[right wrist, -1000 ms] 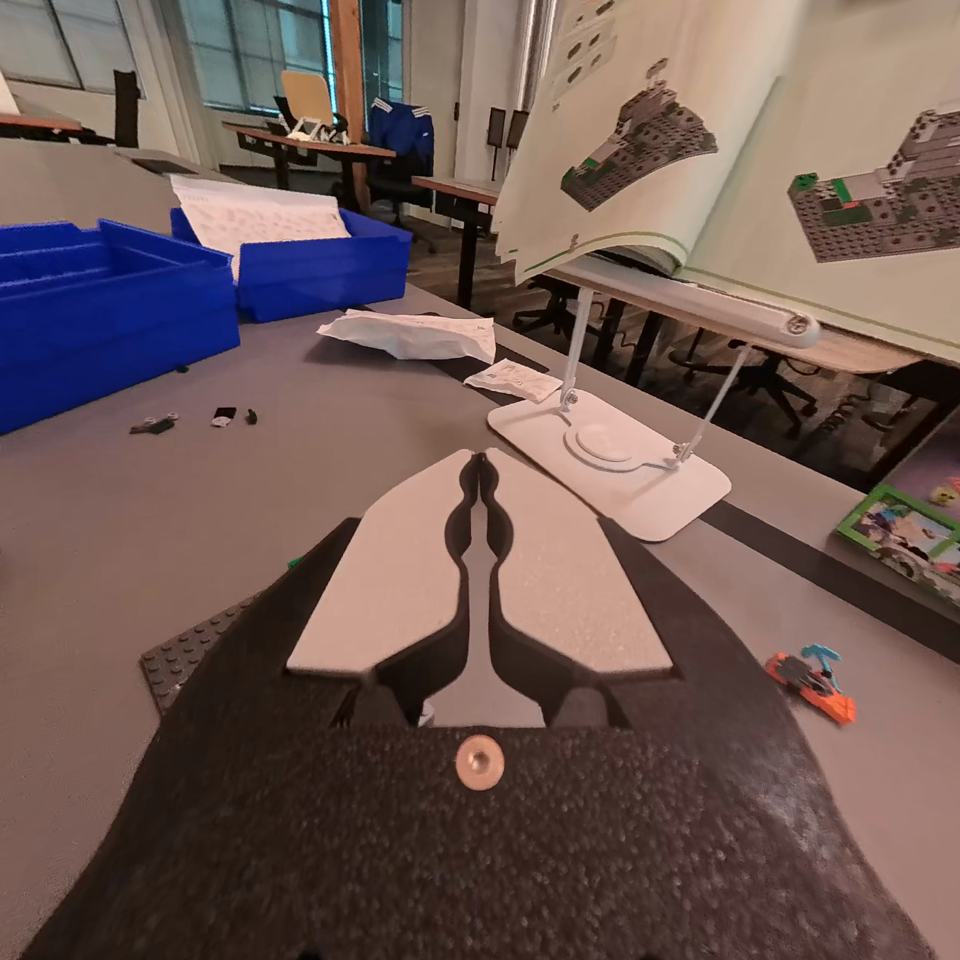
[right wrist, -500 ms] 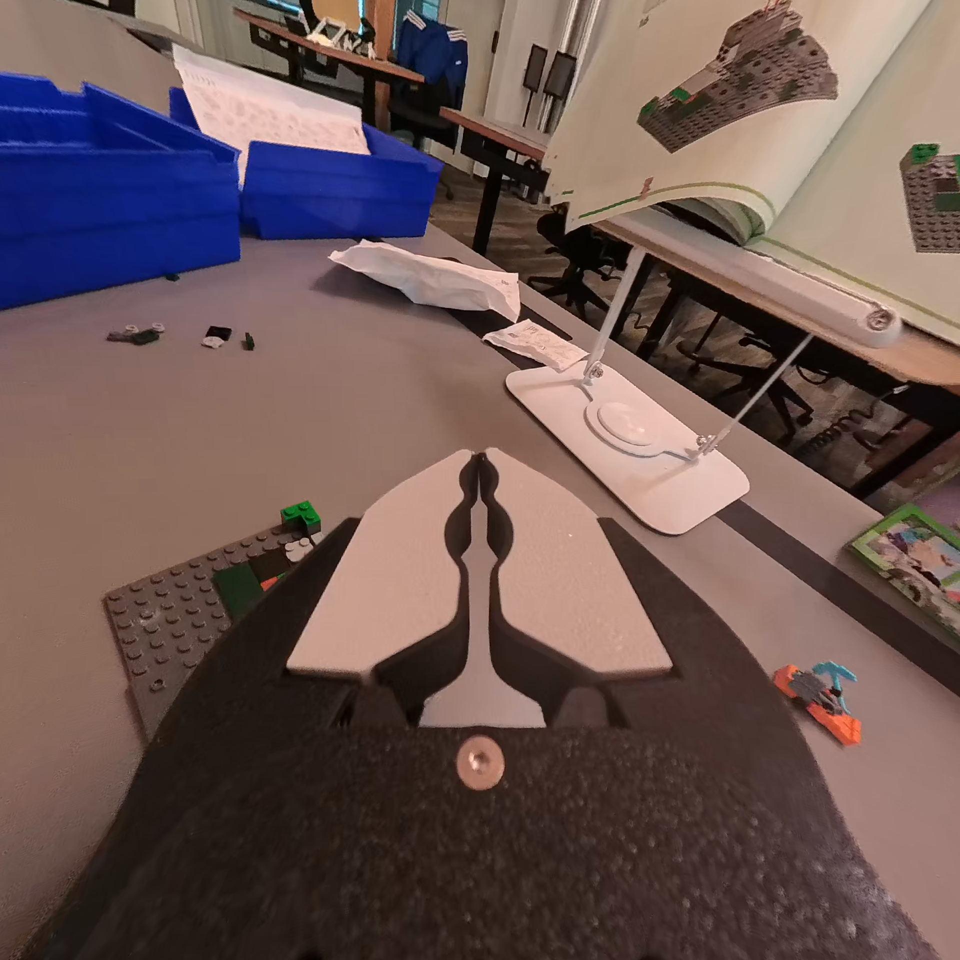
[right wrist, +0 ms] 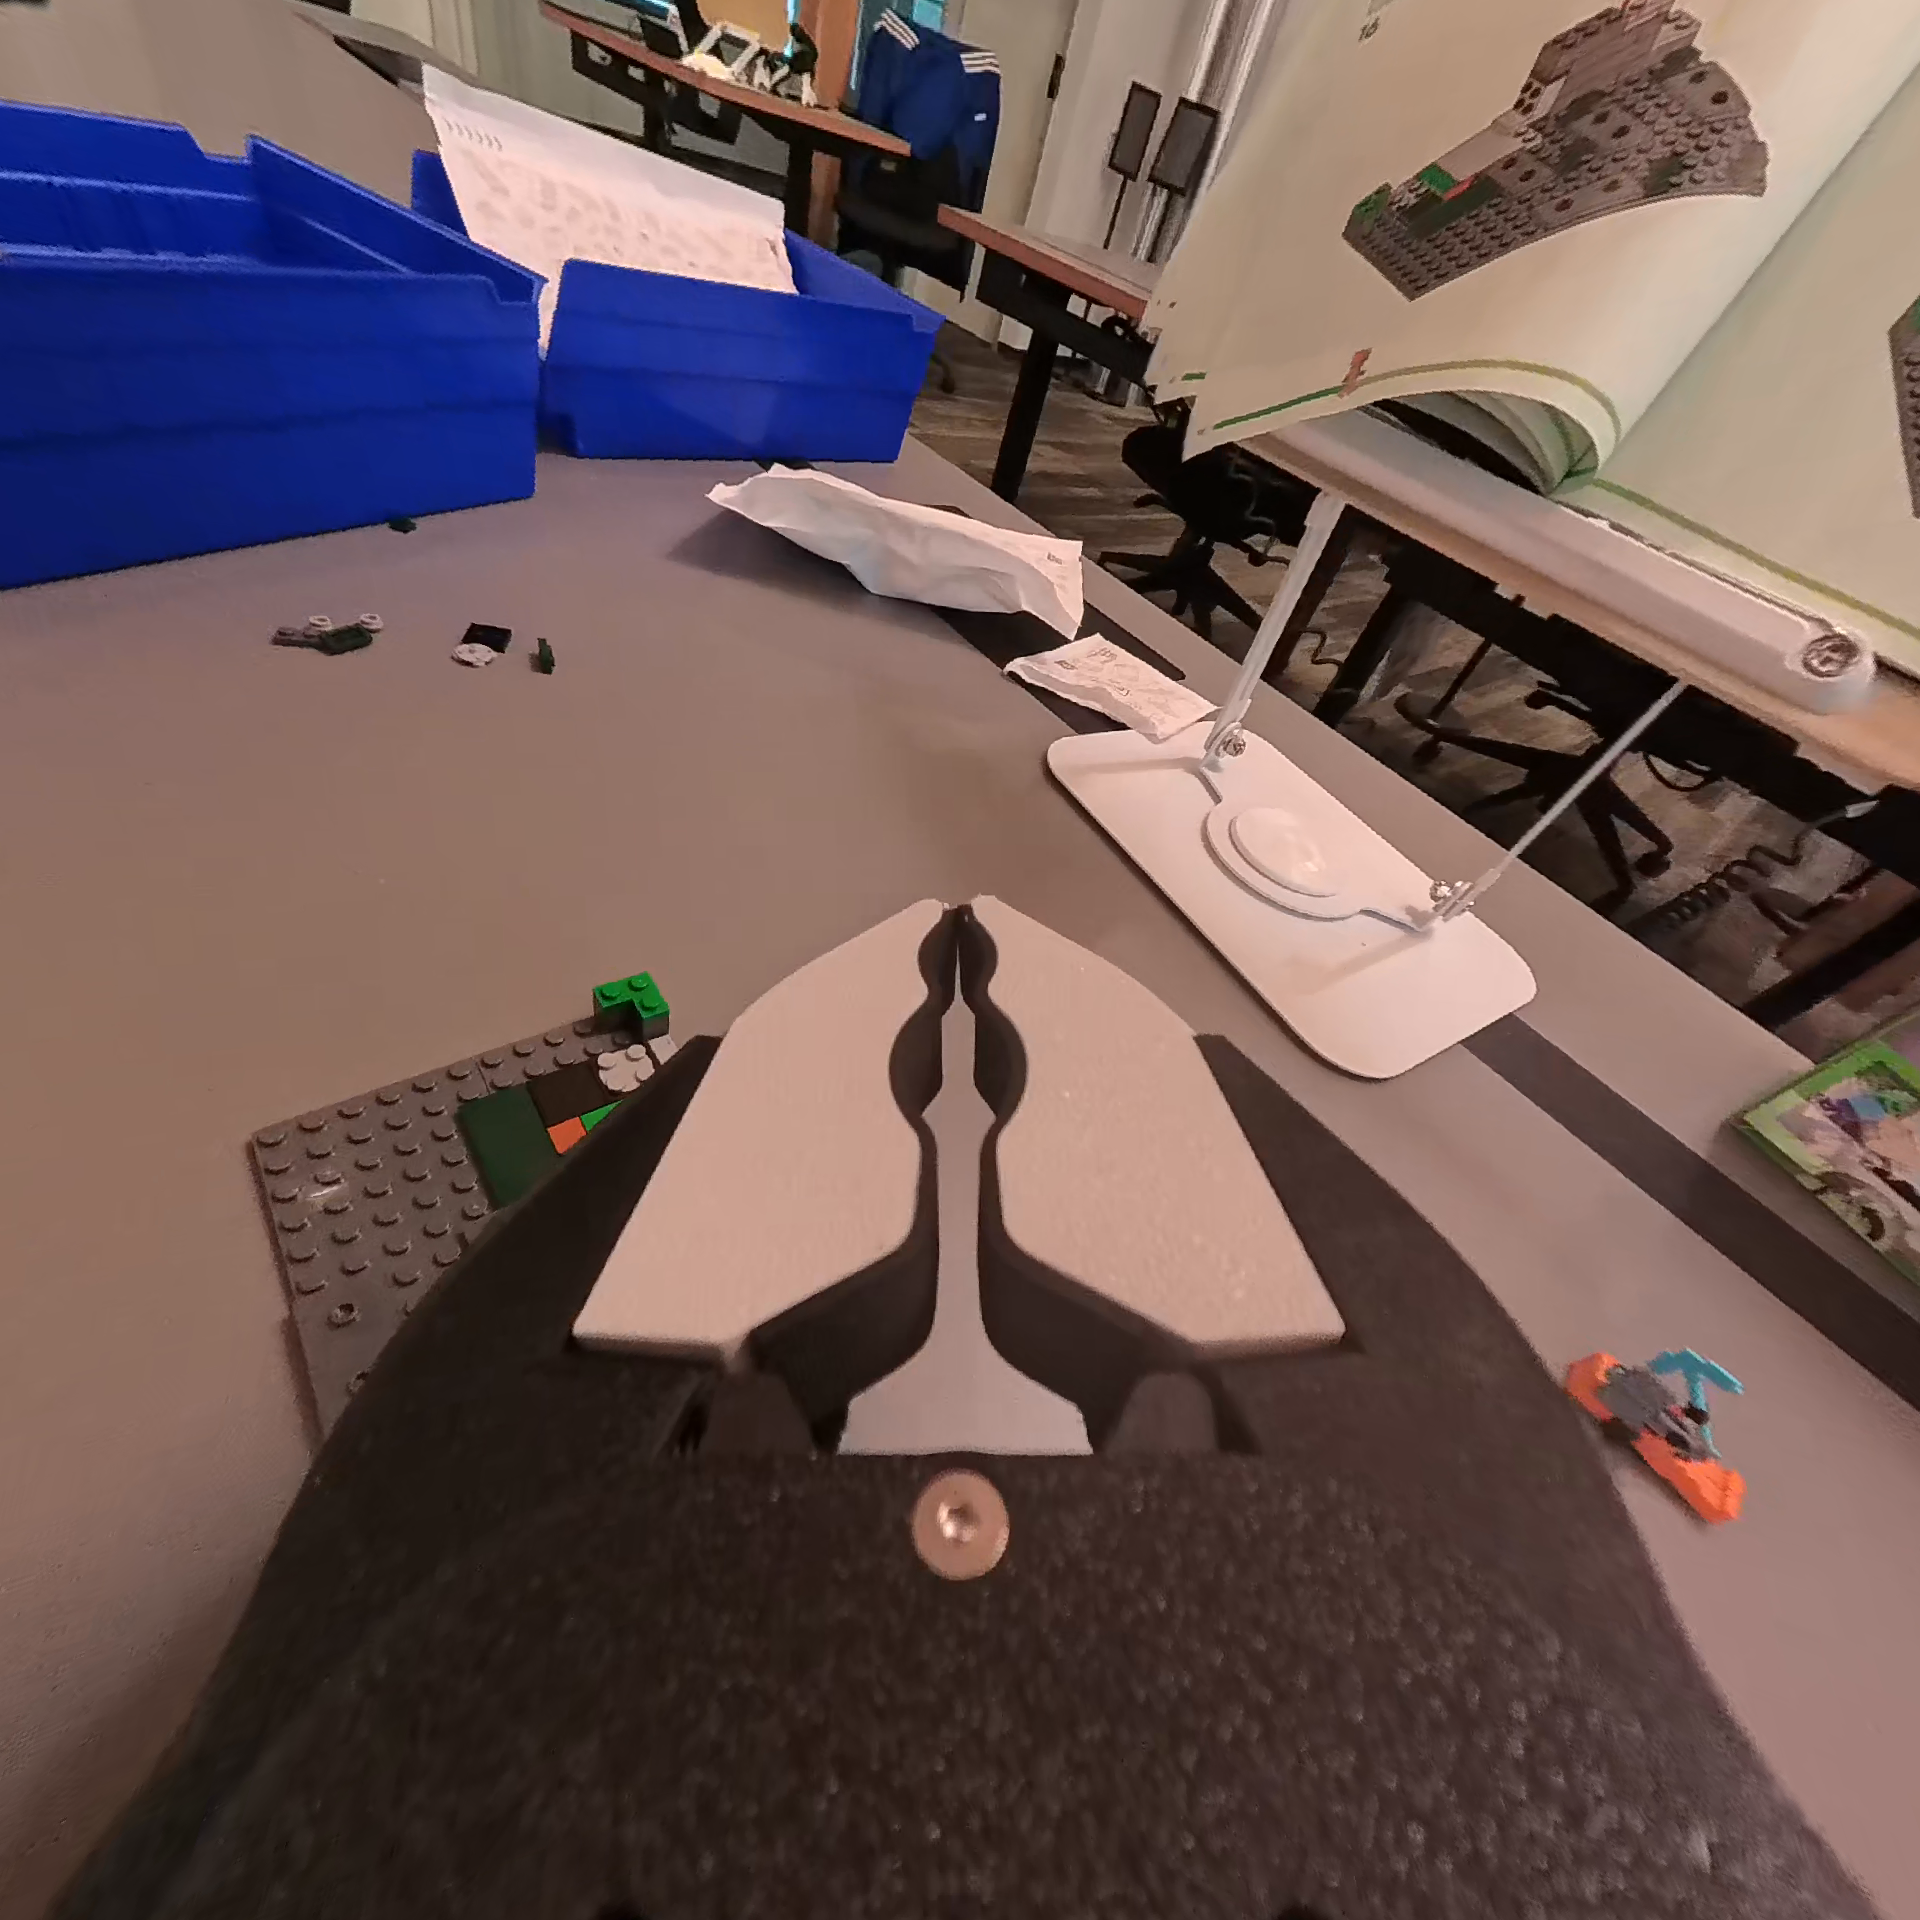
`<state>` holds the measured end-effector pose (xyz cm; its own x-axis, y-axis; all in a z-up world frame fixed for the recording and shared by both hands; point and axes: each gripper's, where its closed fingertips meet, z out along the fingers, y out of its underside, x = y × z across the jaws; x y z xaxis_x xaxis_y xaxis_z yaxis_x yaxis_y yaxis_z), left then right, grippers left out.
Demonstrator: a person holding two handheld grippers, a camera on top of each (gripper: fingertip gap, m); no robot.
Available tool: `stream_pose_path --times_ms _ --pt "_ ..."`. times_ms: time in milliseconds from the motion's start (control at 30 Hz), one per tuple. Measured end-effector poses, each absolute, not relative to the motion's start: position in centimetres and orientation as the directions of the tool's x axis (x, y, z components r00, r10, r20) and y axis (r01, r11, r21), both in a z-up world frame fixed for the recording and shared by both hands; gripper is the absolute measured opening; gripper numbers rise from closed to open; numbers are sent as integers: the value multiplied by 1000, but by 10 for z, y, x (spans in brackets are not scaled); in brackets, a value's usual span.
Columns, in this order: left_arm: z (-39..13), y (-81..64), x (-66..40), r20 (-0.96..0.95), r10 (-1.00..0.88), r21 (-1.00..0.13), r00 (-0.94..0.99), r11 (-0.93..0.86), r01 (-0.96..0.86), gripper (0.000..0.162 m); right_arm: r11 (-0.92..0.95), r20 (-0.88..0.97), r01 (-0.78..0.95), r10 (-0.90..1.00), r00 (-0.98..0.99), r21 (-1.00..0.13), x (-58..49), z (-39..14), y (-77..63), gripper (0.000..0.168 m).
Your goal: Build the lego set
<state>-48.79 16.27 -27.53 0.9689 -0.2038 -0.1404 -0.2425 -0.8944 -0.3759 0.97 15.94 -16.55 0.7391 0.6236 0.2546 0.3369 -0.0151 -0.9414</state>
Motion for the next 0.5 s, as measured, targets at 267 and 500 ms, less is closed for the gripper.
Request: stream_pose_path --times_ms 267,500 --pt "-278 164 -484 -103 -215 -389 971 -890 -238 27 -52 202 302 636 745 -952 11 -170 161 0" --pt "-277 161 -479 -95 -251 -403 963 -875 -268 26 -51 211 312 636 742 -949 11 -171 161 0"
